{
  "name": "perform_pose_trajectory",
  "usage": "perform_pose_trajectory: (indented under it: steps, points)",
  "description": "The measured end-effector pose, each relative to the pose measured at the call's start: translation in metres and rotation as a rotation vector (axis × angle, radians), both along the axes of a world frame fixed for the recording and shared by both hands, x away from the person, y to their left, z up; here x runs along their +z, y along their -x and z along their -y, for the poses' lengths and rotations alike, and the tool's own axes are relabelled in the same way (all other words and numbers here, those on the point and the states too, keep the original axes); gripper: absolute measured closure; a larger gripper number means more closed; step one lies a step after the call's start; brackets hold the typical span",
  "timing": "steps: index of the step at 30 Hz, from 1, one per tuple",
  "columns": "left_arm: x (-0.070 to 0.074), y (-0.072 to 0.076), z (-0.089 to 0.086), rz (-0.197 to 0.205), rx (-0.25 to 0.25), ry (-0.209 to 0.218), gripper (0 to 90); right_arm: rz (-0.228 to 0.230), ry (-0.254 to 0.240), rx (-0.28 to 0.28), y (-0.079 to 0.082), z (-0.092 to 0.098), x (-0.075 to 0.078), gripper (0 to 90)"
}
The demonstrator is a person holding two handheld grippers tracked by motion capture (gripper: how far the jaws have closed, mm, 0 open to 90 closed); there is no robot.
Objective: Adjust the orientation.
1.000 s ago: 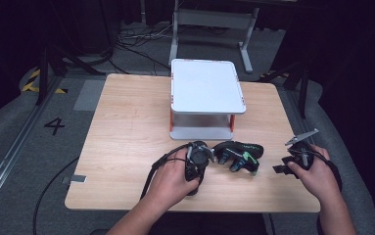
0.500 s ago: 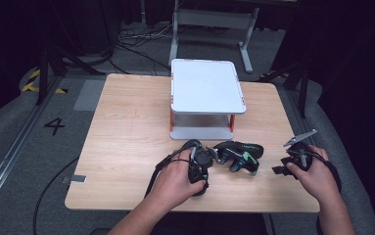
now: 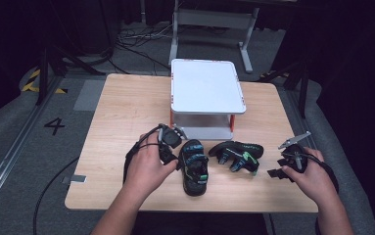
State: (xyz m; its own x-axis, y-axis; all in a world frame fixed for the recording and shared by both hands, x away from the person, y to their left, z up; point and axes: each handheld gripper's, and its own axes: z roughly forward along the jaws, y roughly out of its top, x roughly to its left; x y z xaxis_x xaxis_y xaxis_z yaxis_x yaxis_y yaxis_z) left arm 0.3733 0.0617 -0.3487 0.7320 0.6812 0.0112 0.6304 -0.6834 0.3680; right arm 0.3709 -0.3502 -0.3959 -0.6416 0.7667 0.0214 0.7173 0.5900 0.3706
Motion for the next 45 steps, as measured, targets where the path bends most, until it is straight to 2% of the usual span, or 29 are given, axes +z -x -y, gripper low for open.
perform_pose_trajectory:
  steps: [5,7,11,14,17,22,29,32,34,35,37,40,45]
  points:
    - [-0.008,-0.010,-0.023,0.025,0.056,-0.015,27.0,-0.006,0.022,0.018,0.001,-0.006,-0.004,27.3]
    - [-0.015,-0.015,-0.029,0.018,0.071,-0.030,26.7,0.002,0.023,0.030,0.001,-0.009,-0.006,22.2]
    - [-0.030,-0.023,-0.040,0.006,0.104,-0.052,25.3,0.006,0.021,0.022,0.002,-0.017,-0.007,21.1]
    - [-0.040,-0.026,-0.044,0.002,0.112,-0.058,25.4,0.004,0.040,0.041,0.004,-0.023,-0.008,21.9]
    - [-0.049,-0.029,-0.048,0.005,0.123,-0.066,25.6,0.008,0.062,0.069,0.004,-0.031,-0.010,26.3]
    - [-0.059,-0.031,-0.053,-0.006,0.134,-0.075,25.7,0.063,0.046,0.095,0.001,-0.039,-0.009,31.8]
    - [-0.064,-0.027,-0.052,-0.016,0.113,-0.067,25.3,0.085,0.053,0.112,-0.009,-0.048,-0.022,33.2]
    - [-0.064,-0.024,-0.051,-0.027,0.109,-0.062,25.3,0.072,0.060,0.122,-0.014,-0.051,-0.030,40.8]
    - [-0.064,-0.023,-0.052,-0.024,0.105,-0.061,25.4,0.052,0.051,0.125,-0.017,-0.051,-0.034,52.6]
    - [-0.063,-0.022,-0.052,-0.024,0.106,-0.058,25.4,0.056,0.048,0.131,-0.017,-0.052,-0.035,56.3]
    - [-0.062,-0.021,-0.052,-0.023,0.106,-0.055,25.6,0.084,0.059,0.131,-0.016,-0.053,-0.032,63.9]
    - [-0.061,-0.021,-0.053,-0.021,0.106,-0.046,25.7,0.094,0.037,0.137,-0.014,-0.055,-0.025,65.7]
    - [-0.061,-0.021,-0.050,-0.024,0.100,-0.043,26.0,0.147,-0.035,0.141,-0.006,-0.054,-0.010,66.5]
